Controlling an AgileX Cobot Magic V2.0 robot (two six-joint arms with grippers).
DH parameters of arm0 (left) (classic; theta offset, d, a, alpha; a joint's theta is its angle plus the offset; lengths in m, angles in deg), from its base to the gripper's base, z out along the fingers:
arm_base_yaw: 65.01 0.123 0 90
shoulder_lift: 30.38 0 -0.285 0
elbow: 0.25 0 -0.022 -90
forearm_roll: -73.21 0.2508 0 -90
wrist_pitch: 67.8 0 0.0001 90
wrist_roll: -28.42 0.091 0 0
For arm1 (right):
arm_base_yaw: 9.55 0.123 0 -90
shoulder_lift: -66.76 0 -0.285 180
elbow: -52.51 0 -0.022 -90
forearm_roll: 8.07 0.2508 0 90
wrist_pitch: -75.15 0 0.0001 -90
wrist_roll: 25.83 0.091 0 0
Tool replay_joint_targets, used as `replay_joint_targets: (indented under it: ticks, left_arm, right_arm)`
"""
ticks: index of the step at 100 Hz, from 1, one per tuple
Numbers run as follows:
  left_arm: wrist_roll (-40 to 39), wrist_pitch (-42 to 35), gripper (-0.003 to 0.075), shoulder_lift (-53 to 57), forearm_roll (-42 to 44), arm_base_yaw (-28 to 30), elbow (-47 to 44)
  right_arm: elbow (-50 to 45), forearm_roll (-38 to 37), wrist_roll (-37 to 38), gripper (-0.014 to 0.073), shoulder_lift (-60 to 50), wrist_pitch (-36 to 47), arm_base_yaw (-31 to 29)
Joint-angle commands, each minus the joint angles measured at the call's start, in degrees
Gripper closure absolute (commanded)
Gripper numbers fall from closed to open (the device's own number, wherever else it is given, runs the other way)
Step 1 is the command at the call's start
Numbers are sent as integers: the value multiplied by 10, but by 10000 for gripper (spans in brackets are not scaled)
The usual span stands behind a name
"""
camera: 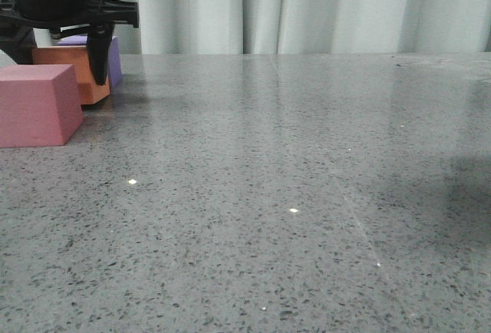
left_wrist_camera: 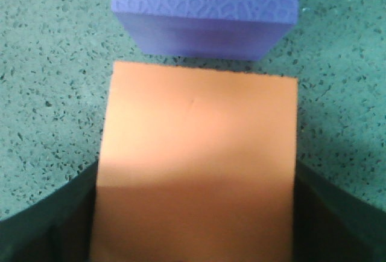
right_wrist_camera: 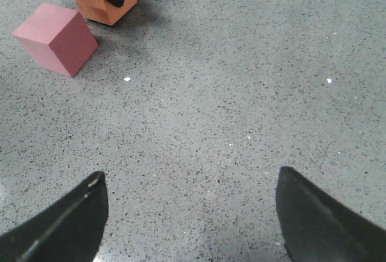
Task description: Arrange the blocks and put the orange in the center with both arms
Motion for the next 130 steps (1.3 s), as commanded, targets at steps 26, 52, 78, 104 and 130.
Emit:
replay_joint_targets:
  ticks: [26,52,78,104,130]
  left_arm:
    - [4,-21,160,25,17,0,17]
    - [7,-22,162,43,21,-1,34]
    - [8,-51,164,117,27,-3,41]
    - [9,-52,164,192,98,-41,39]
    - [10,-77,187,261,160,-94,-22]
  right_arm:
    - [14,-4,-5,25,-7,42,-1]
    - [14,-4,-5,25,-7,42,-1]
    - [14,-4,-5,25,-7,42,-1]
    - [14,-4,-5,25,-7,42,-1]
    - [14,-4,-5,25,-7,42,-1]
